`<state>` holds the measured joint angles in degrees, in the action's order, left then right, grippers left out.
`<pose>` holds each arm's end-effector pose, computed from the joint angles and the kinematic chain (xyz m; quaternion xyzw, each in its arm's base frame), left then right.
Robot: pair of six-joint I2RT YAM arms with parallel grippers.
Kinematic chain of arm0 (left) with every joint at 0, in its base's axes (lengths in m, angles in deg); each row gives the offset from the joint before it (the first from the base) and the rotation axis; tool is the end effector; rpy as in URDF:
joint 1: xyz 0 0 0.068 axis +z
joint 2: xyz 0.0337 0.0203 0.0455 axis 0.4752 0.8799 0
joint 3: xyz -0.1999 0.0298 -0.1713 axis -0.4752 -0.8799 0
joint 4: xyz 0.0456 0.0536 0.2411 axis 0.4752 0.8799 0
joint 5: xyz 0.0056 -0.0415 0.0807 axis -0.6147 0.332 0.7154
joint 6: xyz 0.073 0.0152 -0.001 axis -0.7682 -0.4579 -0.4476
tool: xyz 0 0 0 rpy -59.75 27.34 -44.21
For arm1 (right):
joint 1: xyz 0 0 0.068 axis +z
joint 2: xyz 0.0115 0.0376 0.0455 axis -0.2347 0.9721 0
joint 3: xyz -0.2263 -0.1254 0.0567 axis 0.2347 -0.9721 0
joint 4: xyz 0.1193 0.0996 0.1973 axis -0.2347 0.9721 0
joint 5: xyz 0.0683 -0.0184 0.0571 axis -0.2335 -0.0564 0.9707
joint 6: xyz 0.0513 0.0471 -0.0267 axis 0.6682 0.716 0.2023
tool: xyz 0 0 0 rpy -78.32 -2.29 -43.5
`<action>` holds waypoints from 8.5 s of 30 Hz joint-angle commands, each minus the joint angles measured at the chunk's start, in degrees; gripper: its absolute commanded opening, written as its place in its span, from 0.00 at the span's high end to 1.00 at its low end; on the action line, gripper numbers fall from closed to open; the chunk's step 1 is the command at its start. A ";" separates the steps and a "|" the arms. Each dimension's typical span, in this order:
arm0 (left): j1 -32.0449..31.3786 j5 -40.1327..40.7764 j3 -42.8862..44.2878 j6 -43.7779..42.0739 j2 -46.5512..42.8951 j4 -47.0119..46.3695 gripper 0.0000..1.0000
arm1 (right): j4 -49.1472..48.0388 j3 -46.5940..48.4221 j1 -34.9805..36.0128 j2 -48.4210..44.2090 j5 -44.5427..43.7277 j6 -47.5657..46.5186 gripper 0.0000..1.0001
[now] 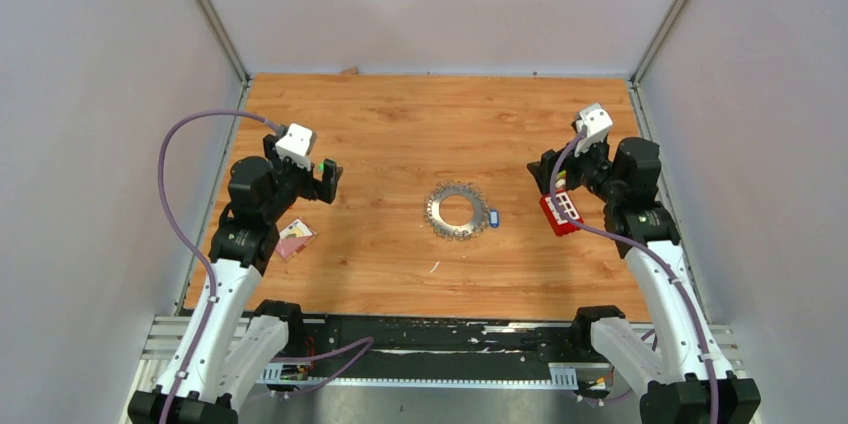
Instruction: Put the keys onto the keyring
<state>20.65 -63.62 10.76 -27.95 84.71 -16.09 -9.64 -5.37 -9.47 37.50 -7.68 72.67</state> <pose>0.1951 -0.0411 0.3079 0.1633 0.7663 -0.1028 0.6128 0.2139 0.0418 0.3168 -0.2357 0.7711 0.1365 0.5755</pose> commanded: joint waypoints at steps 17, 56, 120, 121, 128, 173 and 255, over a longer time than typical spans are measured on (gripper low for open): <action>0.17 -3.63 1.00 -5.48 0.07 1.83 0.00 | 3.60 0.16 2.56 0.91 13.55 -10.40 0.00; 0.17 -16.07 -0.68 -9.78 0.00 3.09 0.00 | 25.48 36.34 19.11 64.63 -3.61 -28.04 0.57; -2.57 -34.16 5.10 -14.83 6.07 3.68 0.03 | 30.15 35.83 22.22 36.48 14.58 -32.32 1.00; -4.24 -34.24 6.88 -15.42 7.37 4.17 0.04 | 28.79 35.10 22.75 34.86 16.59 -31.68 1.00; -16.18 -33.66 17.29 -12.65 17.15 1.76 0.14 | 20.22 30.63 26.48 27.78 22.66 -25.35 1.00; -25.43 -43.22 7.57 -8.24 27.72 -20.74 0.77 | 3.97 17.83 28.14 22.58 32.67 -16.82 1.00; -23.21 -38.22 0.71 9.72 26.26 -41.01 1.00 | 5.08 18.63 29.08 26.45 27.51 -15.92 0.81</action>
<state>-2.68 -102.11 11.18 -18.64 111.07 -52.55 -1.93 11.66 18.70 63.93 19.77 55.33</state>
